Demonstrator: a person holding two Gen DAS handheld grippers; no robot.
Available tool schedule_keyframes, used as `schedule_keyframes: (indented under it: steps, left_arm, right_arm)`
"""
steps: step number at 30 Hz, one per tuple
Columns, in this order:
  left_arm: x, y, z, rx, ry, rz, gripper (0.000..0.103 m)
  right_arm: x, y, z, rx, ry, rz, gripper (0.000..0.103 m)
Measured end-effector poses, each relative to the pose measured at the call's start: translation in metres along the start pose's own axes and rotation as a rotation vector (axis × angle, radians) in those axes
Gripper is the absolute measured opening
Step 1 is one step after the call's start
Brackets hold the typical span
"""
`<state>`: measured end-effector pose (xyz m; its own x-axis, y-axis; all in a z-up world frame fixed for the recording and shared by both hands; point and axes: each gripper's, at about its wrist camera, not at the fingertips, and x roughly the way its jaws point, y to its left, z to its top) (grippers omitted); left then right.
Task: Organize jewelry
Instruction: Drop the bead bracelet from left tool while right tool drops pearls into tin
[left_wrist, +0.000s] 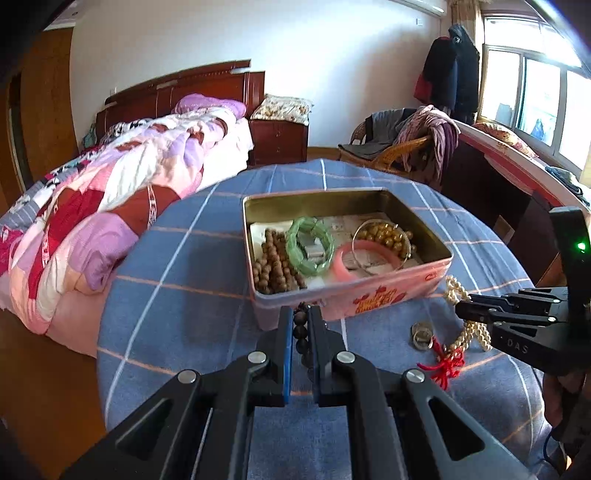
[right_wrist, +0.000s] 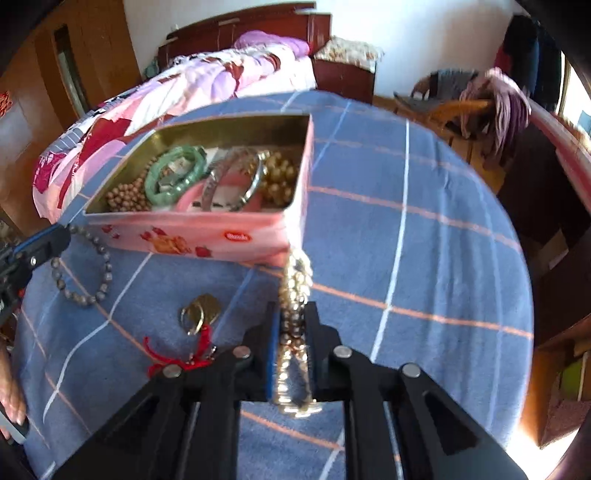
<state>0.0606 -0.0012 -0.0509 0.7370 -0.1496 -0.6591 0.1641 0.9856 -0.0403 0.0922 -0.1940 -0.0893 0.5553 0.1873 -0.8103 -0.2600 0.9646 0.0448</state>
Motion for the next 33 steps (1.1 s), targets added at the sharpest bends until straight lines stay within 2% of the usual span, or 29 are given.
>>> schedule_keyframes:
  steps: [8, 17, 26, 33]
  left_arm:
    - [-0.025, 0.002, 0.034, 0.020, -0.092, 0.000, 0.007]
    - [-0.025, 0.002, 0.059, 0.059, -0.135, 0.036, 0.007]
    - [-0.001, 0.007, 0.076, 0.081, -0.126, 0.064, 0.007]
    - [0.018, 0.005, 0.084, 0.083, -0.108, 0.066, 0.007]
  right_arm:
    - [-0.054, 0.010, 0.026, -0.031, -0.146, 0.016, 0.015]
    - [-0.064, 0.022, 0.067, -0.039, -0.238, 0.086, 0.015]
    - [-0.036, 0.036, 0.091, -0.066, -0.239, 0.127, 0.015]
    - [-0.020, 0.029, 0.096, -0.049, -0.213, 0.165, 0.015]
